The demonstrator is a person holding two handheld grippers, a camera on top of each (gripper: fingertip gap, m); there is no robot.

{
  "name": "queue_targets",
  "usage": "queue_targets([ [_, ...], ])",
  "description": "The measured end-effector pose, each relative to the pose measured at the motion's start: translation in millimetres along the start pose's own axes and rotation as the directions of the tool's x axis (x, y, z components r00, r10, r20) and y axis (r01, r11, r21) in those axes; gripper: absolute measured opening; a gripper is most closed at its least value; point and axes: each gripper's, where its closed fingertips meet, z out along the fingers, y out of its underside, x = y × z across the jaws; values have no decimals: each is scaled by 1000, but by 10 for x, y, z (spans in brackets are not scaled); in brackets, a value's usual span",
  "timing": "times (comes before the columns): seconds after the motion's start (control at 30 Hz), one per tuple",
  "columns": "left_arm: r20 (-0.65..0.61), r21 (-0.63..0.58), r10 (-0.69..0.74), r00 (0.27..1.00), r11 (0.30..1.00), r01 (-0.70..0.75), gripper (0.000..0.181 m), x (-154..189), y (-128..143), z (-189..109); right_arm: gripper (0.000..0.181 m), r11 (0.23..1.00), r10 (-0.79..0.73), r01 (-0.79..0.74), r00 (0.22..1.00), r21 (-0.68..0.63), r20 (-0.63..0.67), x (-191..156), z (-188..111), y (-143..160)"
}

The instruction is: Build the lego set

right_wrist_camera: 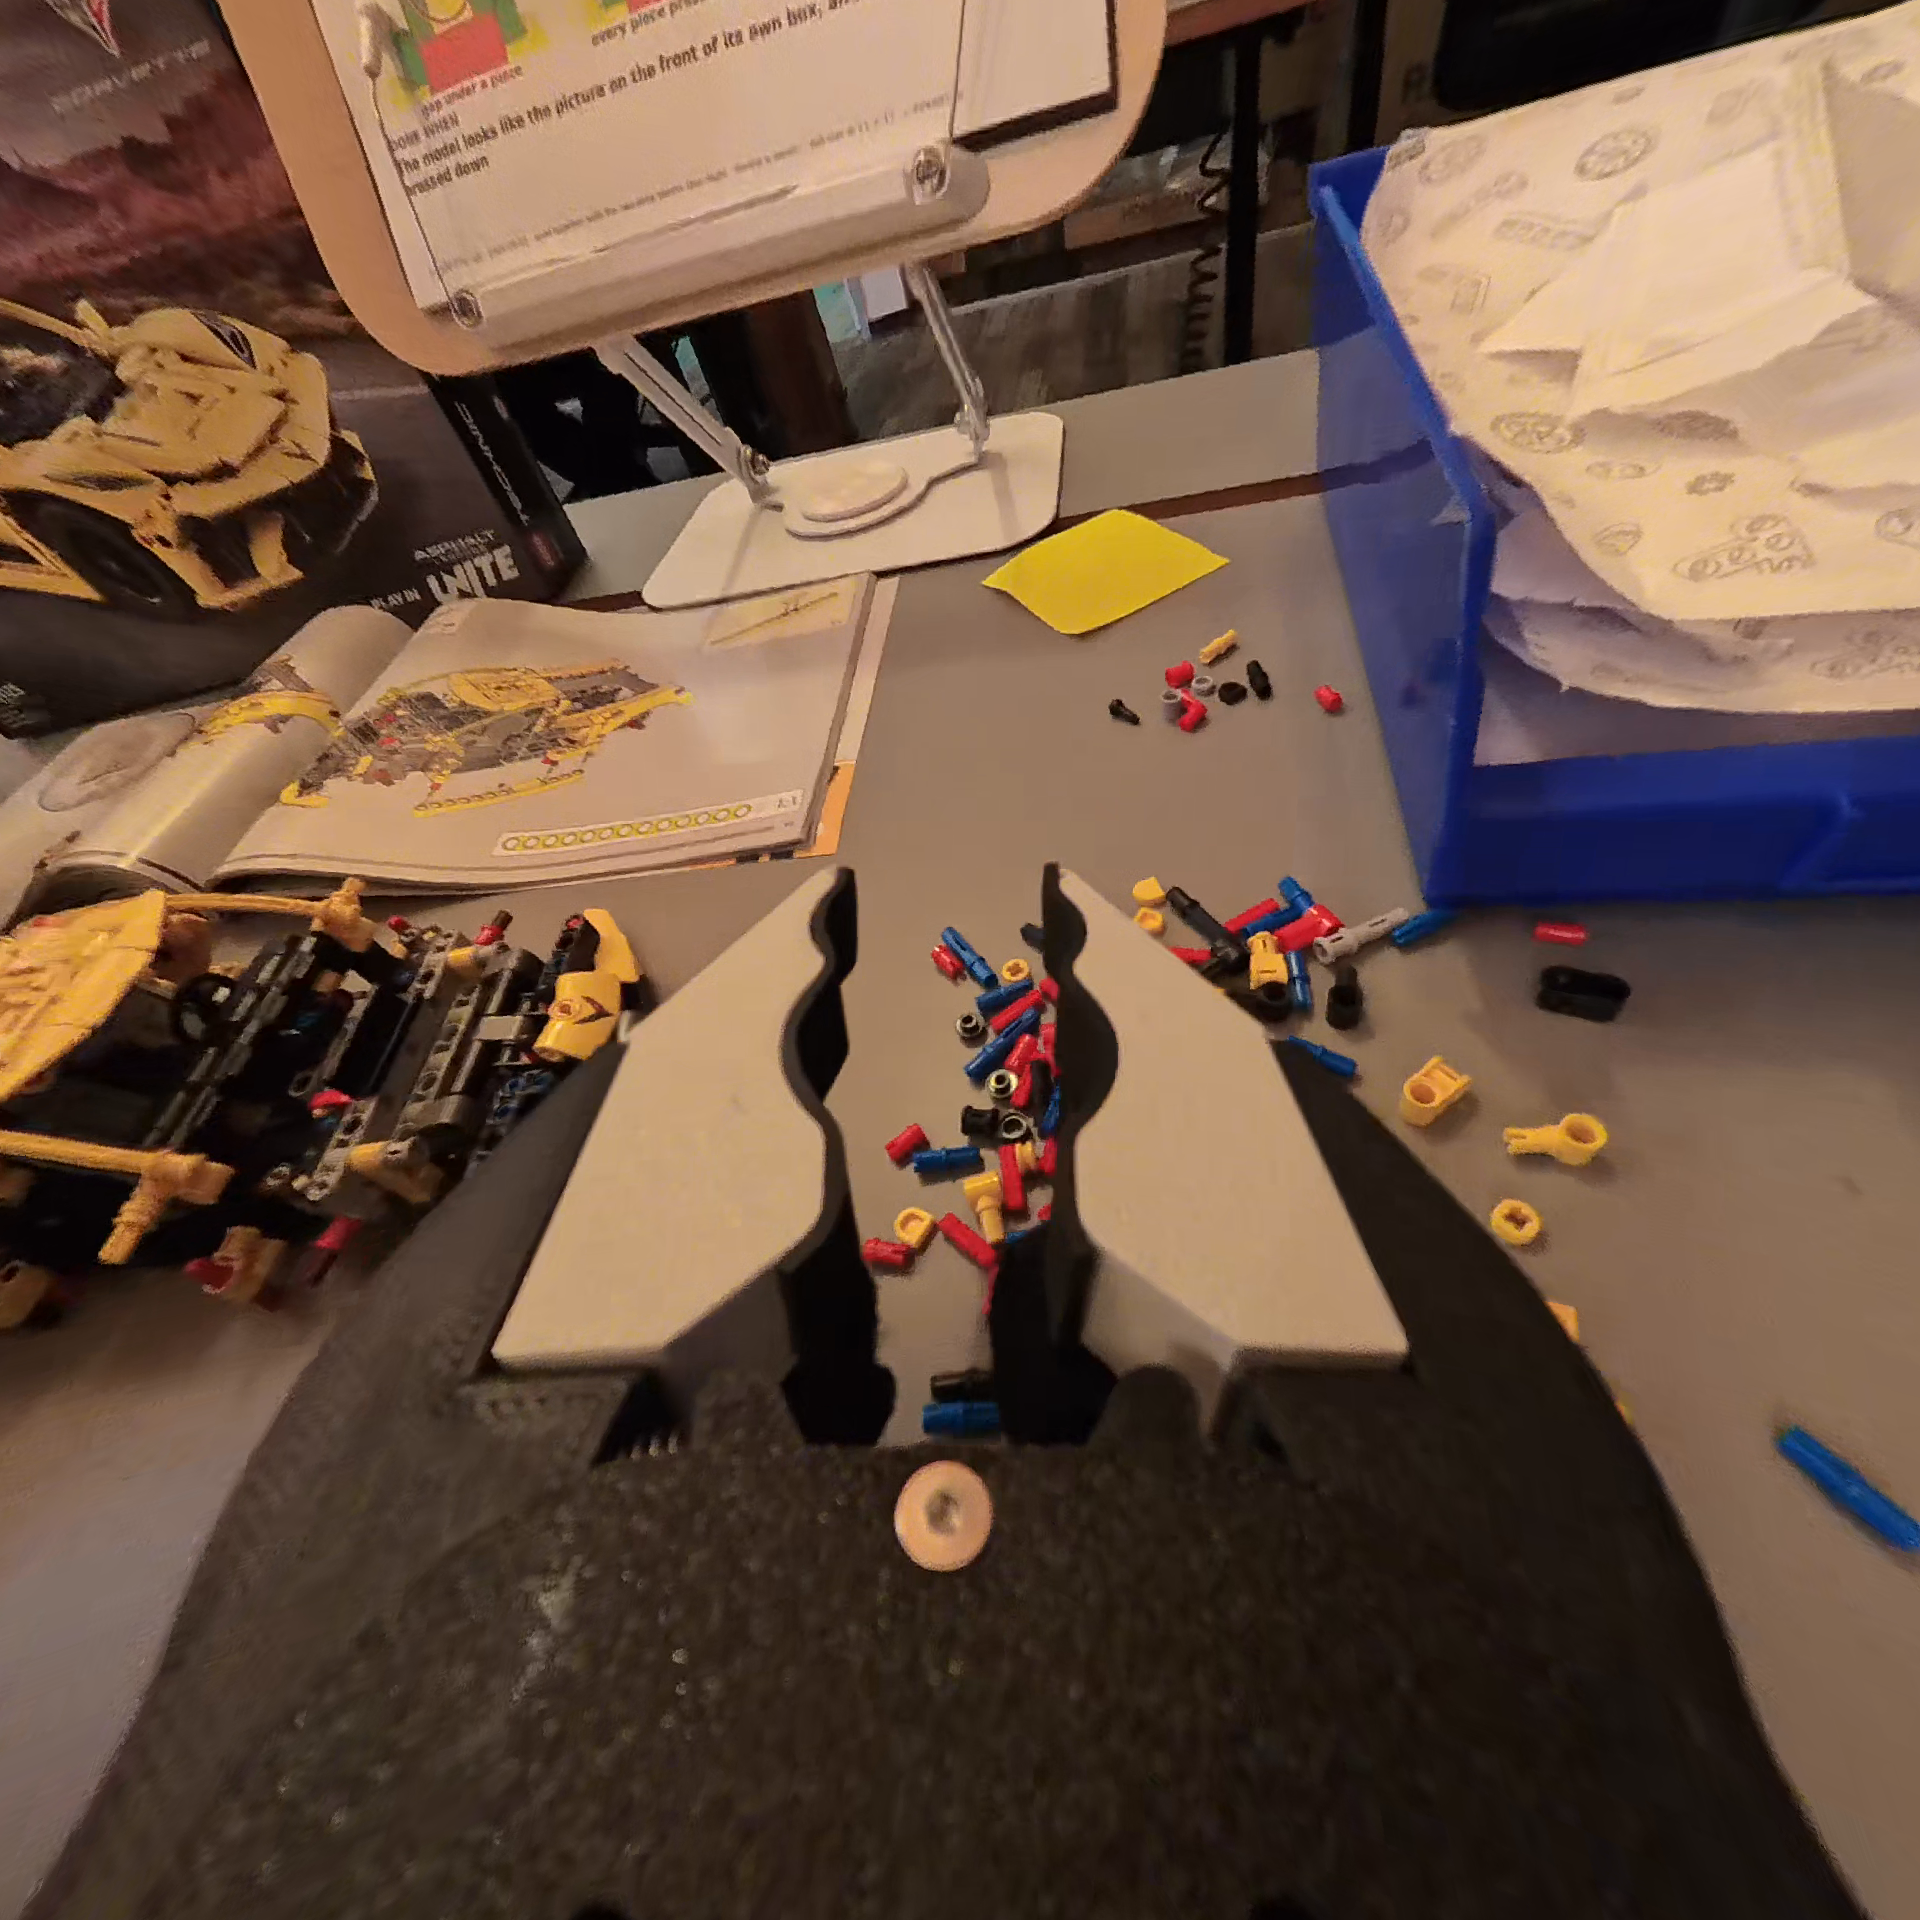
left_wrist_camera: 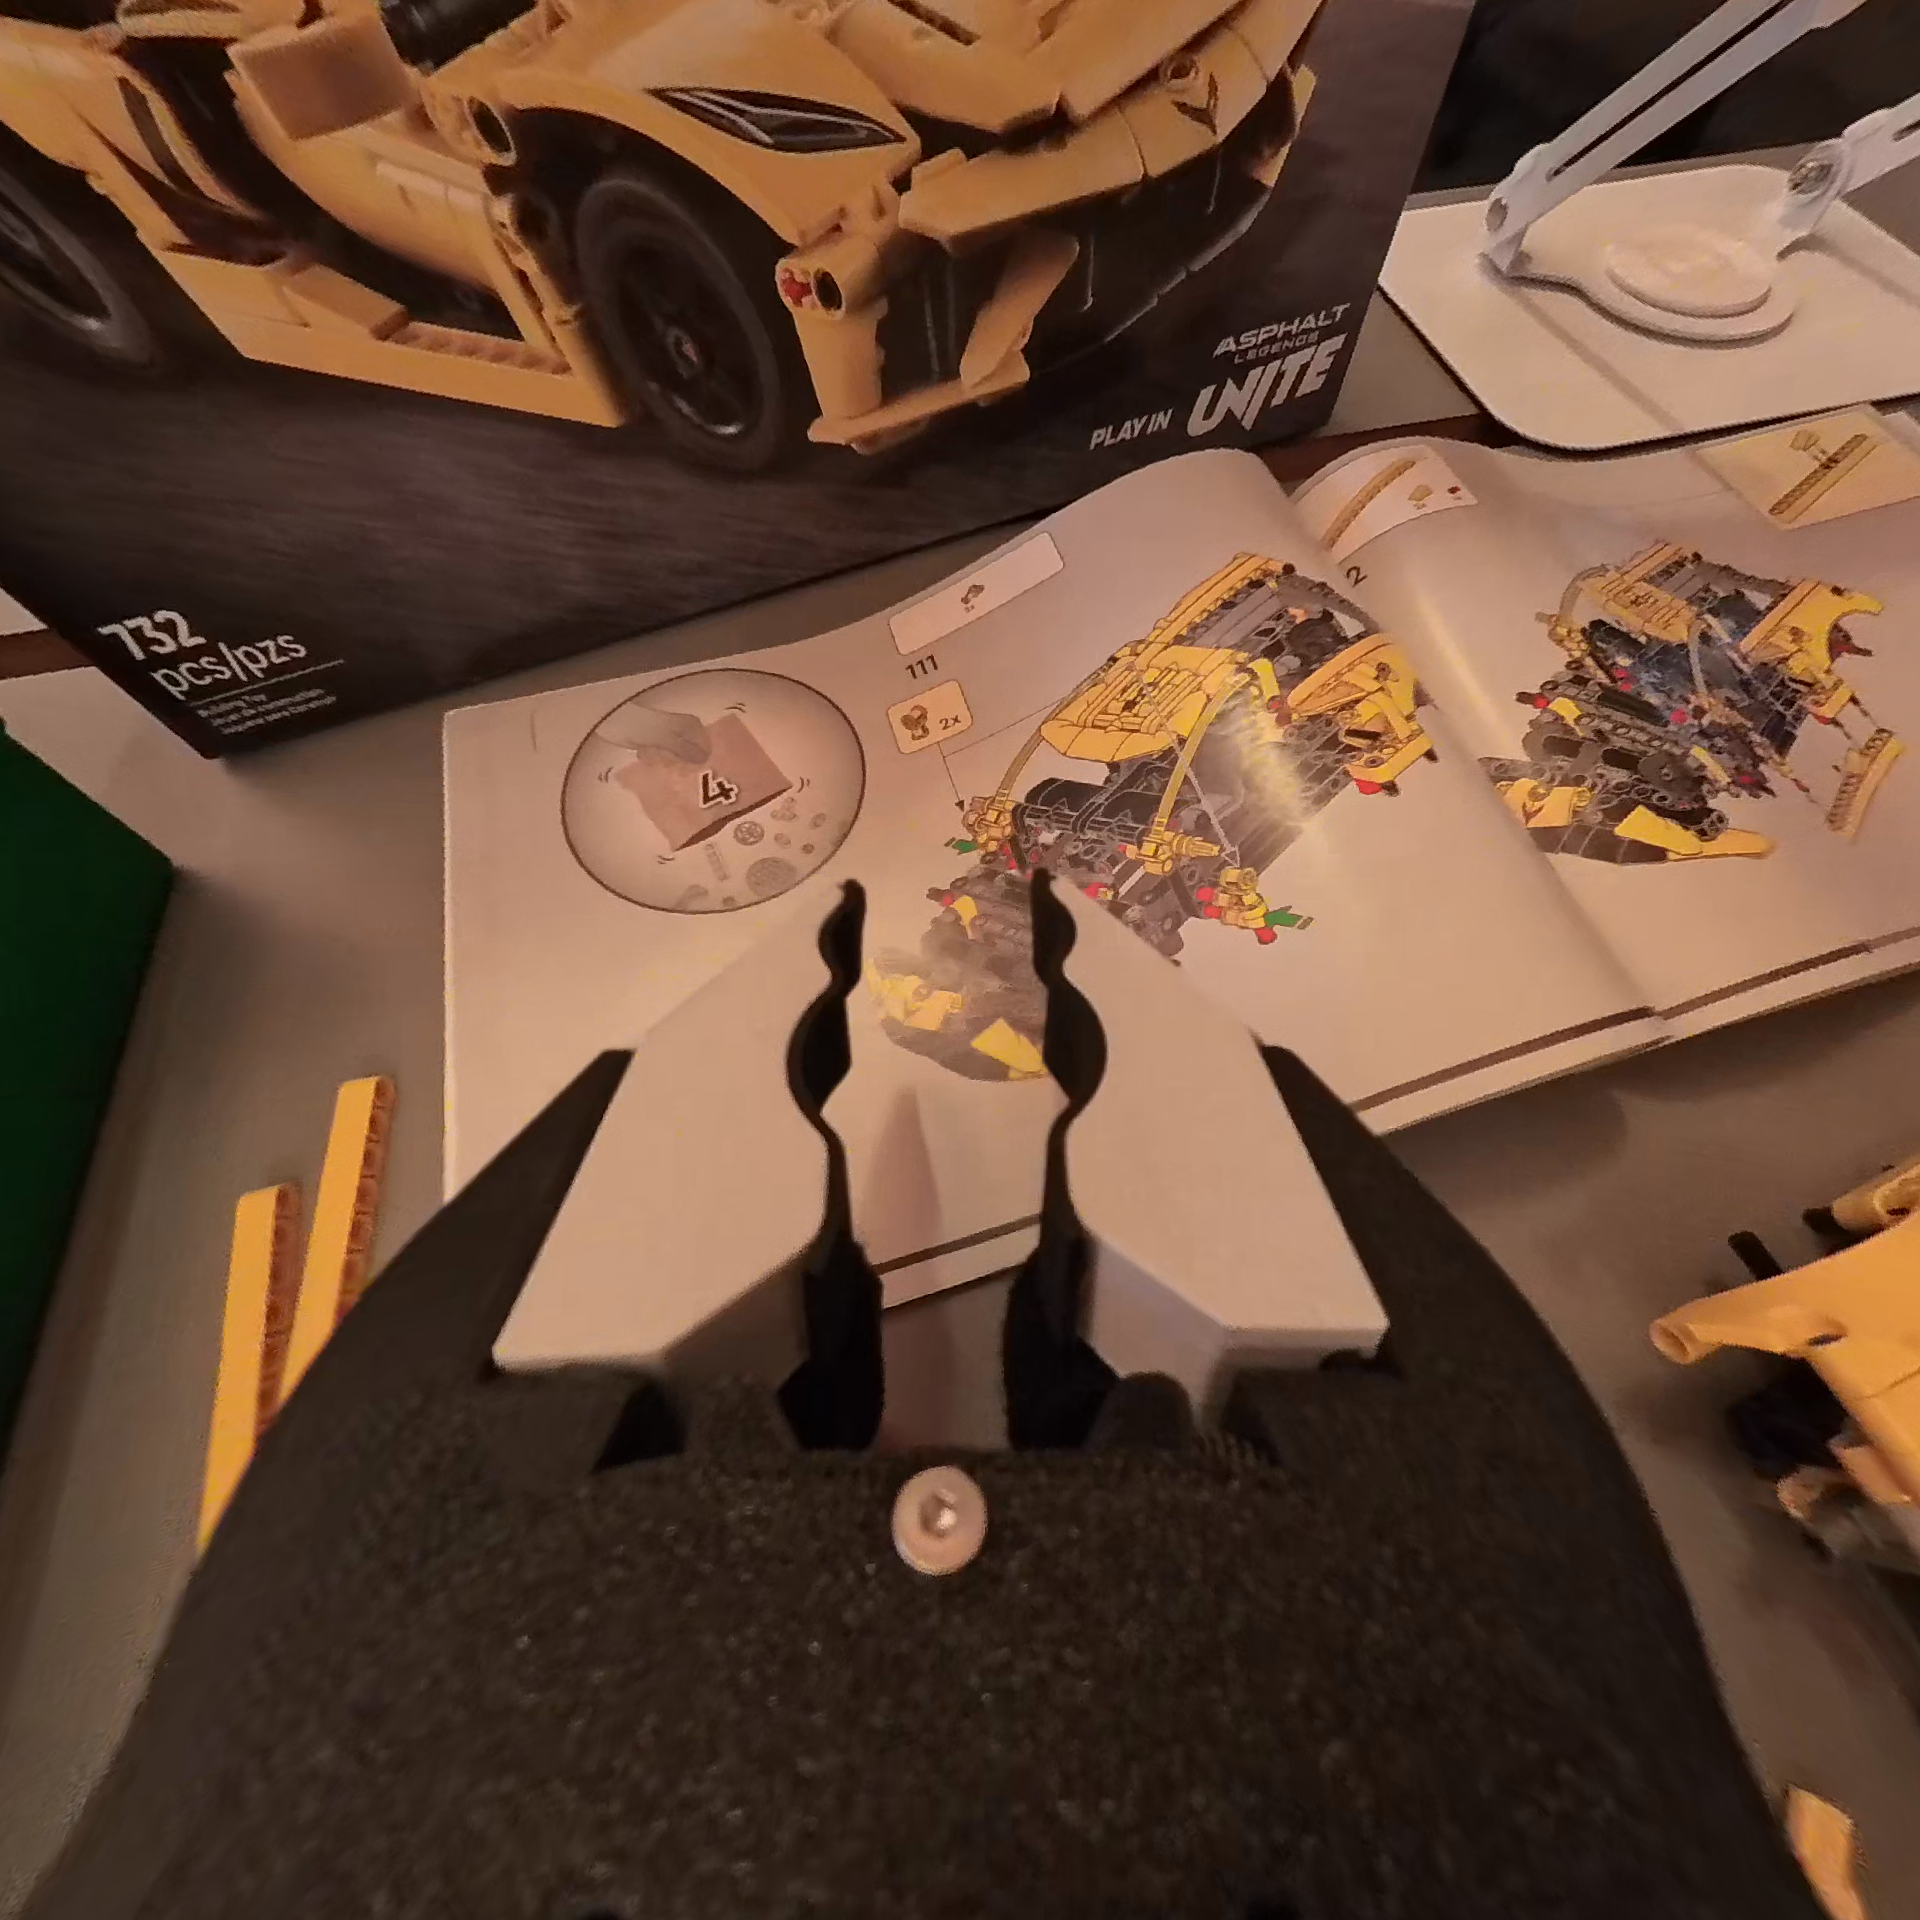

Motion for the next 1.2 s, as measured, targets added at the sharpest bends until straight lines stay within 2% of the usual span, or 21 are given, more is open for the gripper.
queue_targets([
  [0.2,-10,-9,20,1000,1000,-20,32,49,35,33,32,994,-78,77,997,-77,-17,-28,117,139],
  [0.4,-17,1,21,1000,1000,-21,32,65,11,20,30,988,-134,124,986,-92,-102,98,55,110],
  [0.47,-20,2,16,1000,1000,-16,32,72,4,17,26,980,-179,161,970,-113,-167,233,-25,74],
  [0.6,-1,3,44,999,999,-44,32,80,-1,29,24,946,-292,227,908,-233,-300,748,-199,82],
  [0.8,26,-9,103,994,995,-103,32,118,13,46,25,896,-273,161,935,-414,-226,1239,-230,359],
  [0.93,49,6,138,989,990,-138,32,122,-29,25,22,898,-211,176,977,-404,-43,1128,-225,351],
  [1.07,47,0,152,987,988,-152,32,133,-16,39,21,868,-307,266,951,-419,-32,1261,-337,292],
  [1.2,91,-8,183,979,983,-183,32,45,-22,25,21,880,-239,213,971,-424,-9,1380,-459,342],
])
